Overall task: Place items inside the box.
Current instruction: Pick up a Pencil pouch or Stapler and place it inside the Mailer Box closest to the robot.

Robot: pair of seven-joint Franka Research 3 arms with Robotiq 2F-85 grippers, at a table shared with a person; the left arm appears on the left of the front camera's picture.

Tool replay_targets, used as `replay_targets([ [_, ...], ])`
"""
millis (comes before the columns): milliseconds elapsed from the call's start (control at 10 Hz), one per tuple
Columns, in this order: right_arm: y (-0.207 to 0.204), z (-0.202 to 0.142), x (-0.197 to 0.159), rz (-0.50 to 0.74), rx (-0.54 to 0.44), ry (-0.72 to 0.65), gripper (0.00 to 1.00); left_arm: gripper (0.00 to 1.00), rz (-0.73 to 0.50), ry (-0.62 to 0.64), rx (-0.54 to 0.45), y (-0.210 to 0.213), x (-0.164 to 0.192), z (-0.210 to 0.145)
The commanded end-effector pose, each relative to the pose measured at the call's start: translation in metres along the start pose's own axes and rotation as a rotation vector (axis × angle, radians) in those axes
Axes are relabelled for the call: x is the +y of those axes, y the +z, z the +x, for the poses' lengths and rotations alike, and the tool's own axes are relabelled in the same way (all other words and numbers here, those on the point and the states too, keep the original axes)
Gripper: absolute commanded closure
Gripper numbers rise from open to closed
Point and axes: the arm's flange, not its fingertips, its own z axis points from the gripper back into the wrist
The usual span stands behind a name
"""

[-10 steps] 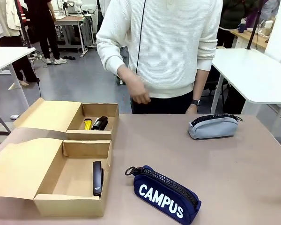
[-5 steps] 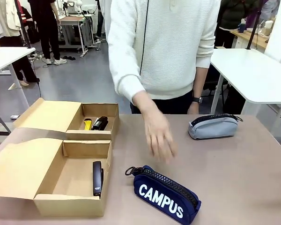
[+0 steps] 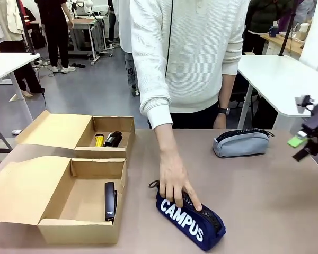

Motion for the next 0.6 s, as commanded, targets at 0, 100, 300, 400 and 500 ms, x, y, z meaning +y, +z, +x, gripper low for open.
replay_targets([
  [0,0.027,-0.049,-0.035,0.068,-0.214,-0.022,0.0,0.0,-0.019,-0.016,-0.007,-0.001,0.0,-0.002],
  [100,0.0,0.0,0.0,0.0,0.0,0.0,0.0,0.0,-0.019,-0.016,-0.007,-0.001,0.0,-0.002],
  [300,0.023,-0.032,-0.03,0.035,-0.088,-0.018,0.0,0.0,-0.019,-0.016,-0.007,-0.001,0.0,-0.002],
  [400,0.017,0.017,-0.013,-0.127,-0.232,0.11,0.0,0.0,-0.019,-0.016,-0.007,-0.001,0.0,-0.002],
  [500,0.009,0.053,-0.003,-0.318,-0.314,0.259,0.0,0.0,-0.019,-0.016,-0.007,-0.001,0.0,-0.002],
])
